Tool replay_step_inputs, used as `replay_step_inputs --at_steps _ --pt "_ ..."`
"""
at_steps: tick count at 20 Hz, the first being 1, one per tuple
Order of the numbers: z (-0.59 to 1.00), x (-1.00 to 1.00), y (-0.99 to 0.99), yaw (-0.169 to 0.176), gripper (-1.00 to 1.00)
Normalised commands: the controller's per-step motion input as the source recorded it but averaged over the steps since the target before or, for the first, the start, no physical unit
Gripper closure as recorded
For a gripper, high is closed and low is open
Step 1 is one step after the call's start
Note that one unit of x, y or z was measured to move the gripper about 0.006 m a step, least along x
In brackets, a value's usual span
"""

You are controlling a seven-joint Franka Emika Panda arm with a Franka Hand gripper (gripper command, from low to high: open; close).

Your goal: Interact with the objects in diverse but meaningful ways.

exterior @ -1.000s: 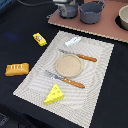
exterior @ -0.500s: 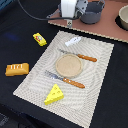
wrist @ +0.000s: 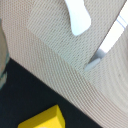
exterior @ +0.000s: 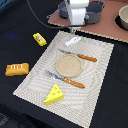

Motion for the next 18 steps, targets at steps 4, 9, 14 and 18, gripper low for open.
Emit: replay_step_inputs --at_steps 4,9,14,18 --pt "-0.31 0.19 0.00 0.000 -1.00" --pt "-0.38 0.20 0.04 0.006 -1.00" --pt "-0.33 0.16 0.09 0.015 -1.00" --pt "-0.26 0.11 0.10 0.017 -1.00"
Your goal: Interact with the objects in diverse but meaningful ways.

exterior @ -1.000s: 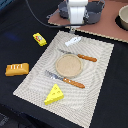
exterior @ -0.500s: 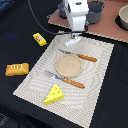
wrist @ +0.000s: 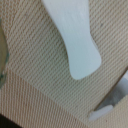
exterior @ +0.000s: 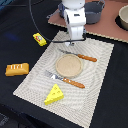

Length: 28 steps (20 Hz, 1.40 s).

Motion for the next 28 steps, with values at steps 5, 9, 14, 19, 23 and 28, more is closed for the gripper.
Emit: replay_step_inputs --at_steps 5,9,14,19,23,28 --pt "-0.18 0.13 0.12 0.014 -1.00" --pt "-0.13 0.23 0.13 0.022 1.00" --pt "-0.18 0.31 0.16 0.017 1.00" --pt "-0.22 0.24 0.07 0.011 1.00" --pt "-0.02 0.01 0.00 0.003 1.00" --pt "0.42 -0.01 0.11 0.000 1.00"
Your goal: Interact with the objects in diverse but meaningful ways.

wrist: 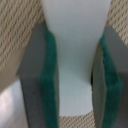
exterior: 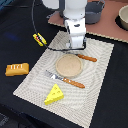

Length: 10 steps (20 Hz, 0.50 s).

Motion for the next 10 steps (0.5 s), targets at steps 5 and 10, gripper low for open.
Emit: replay_step_inputs --at_steps 5,10 --pt "1.00 0.00 0.23 -0.014 1.00" --pt "0.98 -0.35 -0.32 -0.004 1.00"
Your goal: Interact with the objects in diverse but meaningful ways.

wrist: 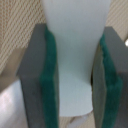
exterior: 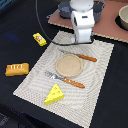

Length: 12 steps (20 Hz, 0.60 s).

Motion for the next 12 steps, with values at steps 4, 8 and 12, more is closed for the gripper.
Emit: replay_step_inputs --at_steps 4,8,12 --pt "0.69 -0.42 -0.64 0.000 1.00" --pt "0.36 -0.43 -0.71 0.000 1.00" --pt "0.13 -0.43 -0.80 0.000 1.00"
